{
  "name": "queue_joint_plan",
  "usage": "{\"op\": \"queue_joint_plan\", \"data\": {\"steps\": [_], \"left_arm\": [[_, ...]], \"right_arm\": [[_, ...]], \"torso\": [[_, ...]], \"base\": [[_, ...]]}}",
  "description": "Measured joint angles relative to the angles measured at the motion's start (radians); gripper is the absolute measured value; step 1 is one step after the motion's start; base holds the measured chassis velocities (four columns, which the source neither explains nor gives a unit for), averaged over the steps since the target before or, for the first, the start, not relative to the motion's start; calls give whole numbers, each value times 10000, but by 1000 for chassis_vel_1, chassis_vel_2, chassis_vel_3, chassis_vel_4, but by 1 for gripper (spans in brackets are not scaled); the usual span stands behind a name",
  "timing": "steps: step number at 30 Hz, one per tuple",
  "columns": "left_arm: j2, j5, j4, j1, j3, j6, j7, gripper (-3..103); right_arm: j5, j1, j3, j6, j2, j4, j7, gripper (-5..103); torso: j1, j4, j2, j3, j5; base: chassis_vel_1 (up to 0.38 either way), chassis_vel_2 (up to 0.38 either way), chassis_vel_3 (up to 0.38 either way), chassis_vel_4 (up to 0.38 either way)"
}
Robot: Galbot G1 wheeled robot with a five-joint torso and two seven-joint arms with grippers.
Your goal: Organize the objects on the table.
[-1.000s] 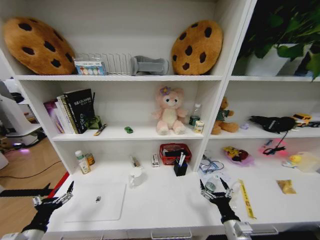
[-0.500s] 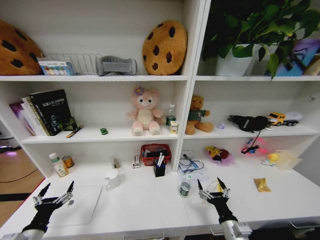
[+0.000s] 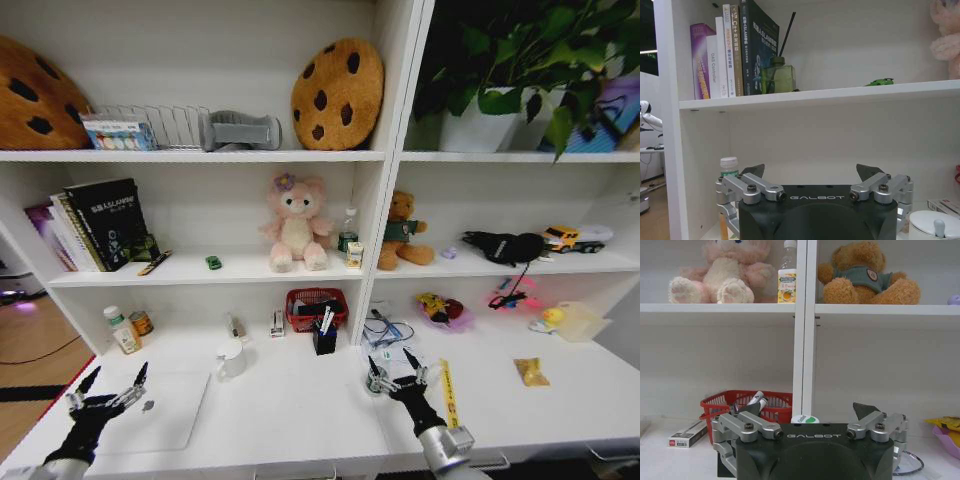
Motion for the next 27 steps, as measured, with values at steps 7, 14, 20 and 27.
{"op": "queue_joint_plan", "data": {"steps": [7, 14, 20, 27], "left_arm": [[0, 0, 0, 0, 0, 0, 0, 100], [0, 0, 0, 0, 0, 0, 0, 100], [0, 0, 0, 0, 0, 0, 0, 100], [0, 0, 0, 0, 0, 0, 0, 100]], "right_arm": [[81, 320, -255, -247, 1, -185, 164, 99], [79, 737, -594, -414, 22, -498, 328, 91], [65, 849, -681, -447, 72, -649, 372, 61], [31, 758, -686, -438, 98, -606, 374, 30]], "torso": [[0, 1, 0, 0, 1], [0, 2, 0, 0, 1], [0, 1, 0, 0, 1], [0, 1, 0, 0, 1]], "base": [[0, 0, 0, 0], [0, 0, 0, 0], [0, 0, 0, 0], [0, 0, 0, 0]]}}
